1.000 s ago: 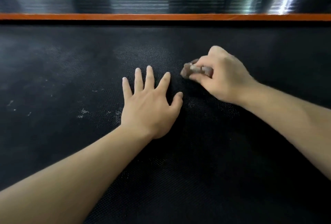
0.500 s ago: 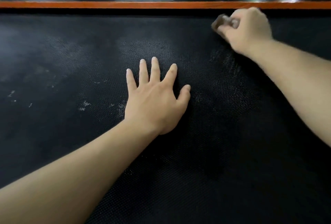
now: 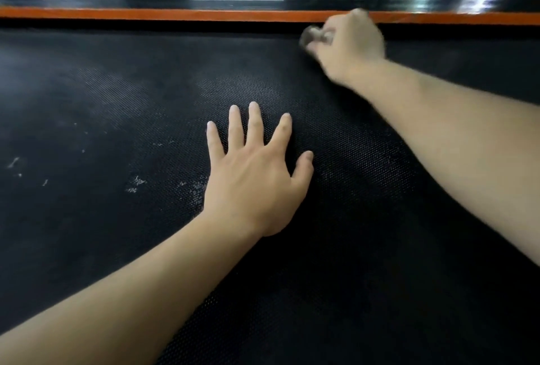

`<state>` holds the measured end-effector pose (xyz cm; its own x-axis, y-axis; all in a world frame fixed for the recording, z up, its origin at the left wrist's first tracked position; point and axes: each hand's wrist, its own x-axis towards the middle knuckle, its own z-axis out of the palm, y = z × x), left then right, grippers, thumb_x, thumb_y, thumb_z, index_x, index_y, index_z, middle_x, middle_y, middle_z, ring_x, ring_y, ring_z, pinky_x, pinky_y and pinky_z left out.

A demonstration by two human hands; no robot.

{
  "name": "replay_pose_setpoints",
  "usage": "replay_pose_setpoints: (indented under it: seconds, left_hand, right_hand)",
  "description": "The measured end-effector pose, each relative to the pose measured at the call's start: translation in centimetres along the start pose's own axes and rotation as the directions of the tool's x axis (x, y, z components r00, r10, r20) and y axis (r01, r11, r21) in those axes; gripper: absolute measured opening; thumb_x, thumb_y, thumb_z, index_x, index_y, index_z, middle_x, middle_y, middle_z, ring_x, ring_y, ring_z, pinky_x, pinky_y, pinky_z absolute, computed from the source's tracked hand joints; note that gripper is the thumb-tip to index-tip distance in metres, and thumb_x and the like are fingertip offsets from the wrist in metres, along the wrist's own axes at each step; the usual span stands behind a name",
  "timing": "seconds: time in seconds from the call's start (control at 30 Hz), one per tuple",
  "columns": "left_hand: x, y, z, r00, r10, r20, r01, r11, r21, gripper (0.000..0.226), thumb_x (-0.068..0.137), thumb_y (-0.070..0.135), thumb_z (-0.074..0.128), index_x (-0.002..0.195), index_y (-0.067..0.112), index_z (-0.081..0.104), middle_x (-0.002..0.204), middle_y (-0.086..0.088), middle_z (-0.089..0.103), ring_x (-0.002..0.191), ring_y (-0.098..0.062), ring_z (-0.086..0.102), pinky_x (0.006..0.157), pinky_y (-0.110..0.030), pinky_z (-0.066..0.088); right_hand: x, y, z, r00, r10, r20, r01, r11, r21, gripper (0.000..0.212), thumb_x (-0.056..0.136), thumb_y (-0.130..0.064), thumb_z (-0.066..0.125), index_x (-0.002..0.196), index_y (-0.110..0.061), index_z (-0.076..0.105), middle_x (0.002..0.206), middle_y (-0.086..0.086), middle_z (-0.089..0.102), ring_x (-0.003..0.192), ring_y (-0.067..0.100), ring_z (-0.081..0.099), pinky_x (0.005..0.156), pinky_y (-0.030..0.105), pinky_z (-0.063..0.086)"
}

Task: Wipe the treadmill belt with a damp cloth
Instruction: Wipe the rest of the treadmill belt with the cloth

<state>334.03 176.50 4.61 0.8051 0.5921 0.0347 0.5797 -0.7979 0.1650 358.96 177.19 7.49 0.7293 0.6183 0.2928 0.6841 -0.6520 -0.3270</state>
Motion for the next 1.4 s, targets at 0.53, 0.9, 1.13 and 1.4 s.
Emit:
replay_pose_setpoints:
  seconds: [0.53,0.9,1.13,1.4]
  left_hand:
    - [0.0,0.1,-0.2,0.997,0.082,0.010,-0.082,0.996,-0.033,0.071,0.096,0.066,0.015,0.161,0.037,0.017,0.171,-0.005,0.006,0.157,-0.023,-0.005,0.126,-0.049,-0.005]
    - [0.1,0.1,-0.4,0.997,0.069,0.020,-0.068,0.997,-0.037,0.068,0.098,0.066,0.020,0.161,0.038,0.017,0.171,-0.003,0.004,0.157,-0.020,-0.006,0.126,-0.048,-0.005]
    - [0.0,0.1,-0.4,0.998,0.065,0.015,-0.064,0.997,-0.044,0.067,0.099,0.064,0.023,0.161,0.038,0.018,0.171,-0.003,0.005,0.157,-0.019,-0.006,0.126,-0.047,-0.006]
    - [-0.2,0.3,-0.6,0.998,0.058,0.028,-0.057,0.998,-0.018,0.067,0.099,0.063,0.023,0.161,0.037,0.018,0.171,-0.004,0.005,0.157,-0.021,-0.005,0.126,-0.048,-0.004]
  right_hand:
    - [-4.3,9.4,-6.3,0.982,0.171,-0.081,-0.174,0.984,-0.028,0.040,0.085,-0.056,0.060,0.080,-0.016,0.064,0.085,0.008,0.060,0.088,0.034,0.062,0.069,0.034,0.044]
    - [-8.7,10.7,-7.2,0.980,0.145,-0.133,-0.156,0.985,-0.074,0.039,0.094,-0.052,0.053,0.081,-0.016,0.059,0.092,0.013,0.052,0.087,0.038,0.058,0.064,0.035,0.037]
    - [-19.0,8.6,-9.0,0.975,-0.218,0.047,0.214,0.974,0.078,0.033,0.088,-0.051,0.059,0.069,-0.025,0.050,0.078,-0.003,0.045,0.064,0.016,0.047,0.053,0.028,0.037]
    - [-28.0,3.4,-10.1,0.901,-0.401,0.165,0.367,0.908,0.200,0.036,0.088,-0.053,0.055,0.080,-0.019,0.064,0.086,-0.001,0.048,0.072,0.016,0.048,0.059,0.032,0.044]
